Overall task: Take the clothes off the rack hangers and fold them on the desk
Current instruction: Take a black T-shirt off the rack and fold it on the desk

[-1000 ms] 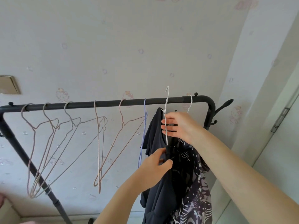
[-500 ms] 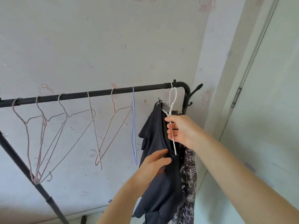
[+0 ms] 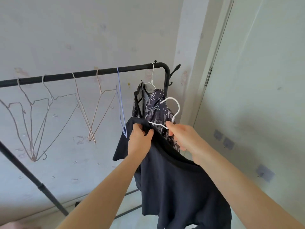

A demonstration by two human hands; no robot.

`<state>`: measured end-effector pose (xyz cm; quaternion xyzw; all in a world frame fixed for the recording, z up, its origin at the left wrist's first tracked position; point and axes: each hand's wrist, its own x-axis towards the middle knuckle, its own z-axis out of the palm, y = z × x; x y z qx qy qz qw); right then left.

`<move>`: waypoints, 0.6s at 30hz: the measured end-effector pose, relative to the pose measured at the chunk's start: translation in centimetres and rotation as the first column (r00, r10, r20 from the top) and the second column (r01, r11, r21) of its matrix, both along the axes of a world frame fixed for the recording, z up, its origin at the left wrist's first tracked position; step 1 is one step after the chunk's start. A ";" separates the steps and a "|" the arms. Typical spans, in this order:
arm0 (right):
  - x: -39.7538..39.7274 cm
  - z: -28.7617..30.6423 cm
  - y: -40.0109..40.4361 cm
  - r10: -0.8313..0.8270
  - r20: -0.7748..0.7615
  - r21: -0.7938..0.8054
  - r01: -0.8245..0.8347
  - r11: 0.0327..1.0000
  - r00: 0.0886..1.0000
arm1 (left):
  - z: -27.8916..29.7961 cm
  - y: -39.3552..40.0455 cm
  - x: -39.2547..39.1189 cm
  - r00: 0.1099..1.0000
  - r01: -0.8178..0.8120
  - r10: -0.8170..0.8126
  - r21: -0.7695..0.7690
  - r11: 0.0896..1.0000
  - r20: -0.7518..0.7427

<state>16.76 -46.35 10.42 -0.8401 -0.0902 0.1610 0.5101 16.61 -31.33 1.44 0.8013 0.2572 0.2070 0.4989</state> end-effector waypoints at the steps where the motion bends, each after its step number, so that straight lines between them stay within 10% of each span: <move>1: -0.3 0.1 -0.4 0.006 0.030 -0.030 -0.005 1.000 1.000 | 0.2 0.1 0.0 1.000 -0.009 0.010 0.076 0.997 -0.020; 13: 1.8 -1.0 -6.2 0.031 0.308 -0.340 0.079 0.937 0.951 | 4.4 4.5 -3.3 1.000 0.000 -0.012 0.698 0.716 0.012; 18: 3.7 -3.0 -8.8 -0.002 0.137 -0.069 0.011 0.998 0.991 | 5.1 8.0 -4.9 0.976 0.181 -0.212 0.334 0.925 0.056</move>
